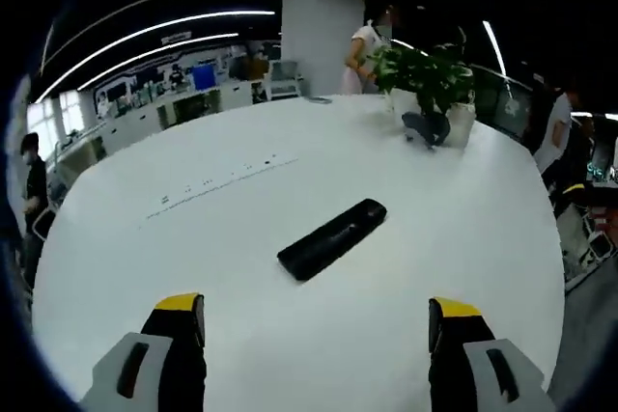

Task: Press the specified remote control buttons in sequence, fully releasing each button before pressing the next.

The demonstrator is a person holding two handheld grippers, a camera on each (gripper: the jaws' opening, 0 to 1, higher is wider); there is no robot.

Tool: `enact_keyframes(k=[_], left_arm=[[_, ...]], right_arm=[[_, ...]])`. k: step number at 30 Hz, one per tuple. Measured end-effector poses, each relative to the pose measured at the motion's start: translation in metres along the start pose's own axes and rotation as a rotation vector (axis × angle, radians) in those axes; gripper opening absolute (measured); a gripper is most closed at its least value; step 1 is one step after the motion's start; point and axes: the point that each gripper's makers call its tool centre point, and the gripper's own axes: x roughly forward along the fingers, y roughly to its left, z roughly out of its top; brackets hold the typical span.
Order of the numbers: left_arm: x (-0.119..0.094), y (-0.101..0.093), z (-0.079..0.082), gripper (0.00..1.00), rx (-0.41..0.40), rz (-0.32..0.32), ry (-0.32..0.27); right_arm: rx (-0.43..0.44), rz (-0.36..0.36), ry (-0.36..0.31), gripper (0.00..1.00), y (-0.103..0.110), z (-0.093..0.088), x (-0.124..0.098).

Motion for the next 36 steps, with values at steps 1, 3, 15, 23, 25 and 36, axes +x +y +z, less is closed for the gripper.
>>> enact_keyframes(k=[1,3,15,23,25,36], left_arm=[[-0.007,-0.002,-0.003,1.00,-0.046,0.004,-0.007],[-0.019,-0.003,-0.003,1.00,-0.067,0.024,-0.042],[-0.083,-0.021,-0.010,1.00,-0.200,0.117,-0.167],[-0.116,-0.040,-0.021,1.00,-0.207,0.120,-0.207],[-0.124,-0.046,-0.022,1.00,-0.202,0.119,-0.219],[-0.144,-0.079,-0.034,1.00,-0.172,0.072,-0.230]], right_arm=[[0.000,-0.002,0.000,0.99,-0.001,0.000,0.000],[0.005,0.000,-0.008,0.99,-0.002,0.002,-0.001],[-0.012,0.005,-0.025,0.99,0.007,0.005,-0.007],[-0.029,0.001,-0.033,0.99,0.010,0.005,-0.014],[-0.035,-0.008,-0.031,0.99,0.008,0.005,-0.016],[-0.043,-0.026,-0.036,0.99,0.008,0.002,-0.022]])
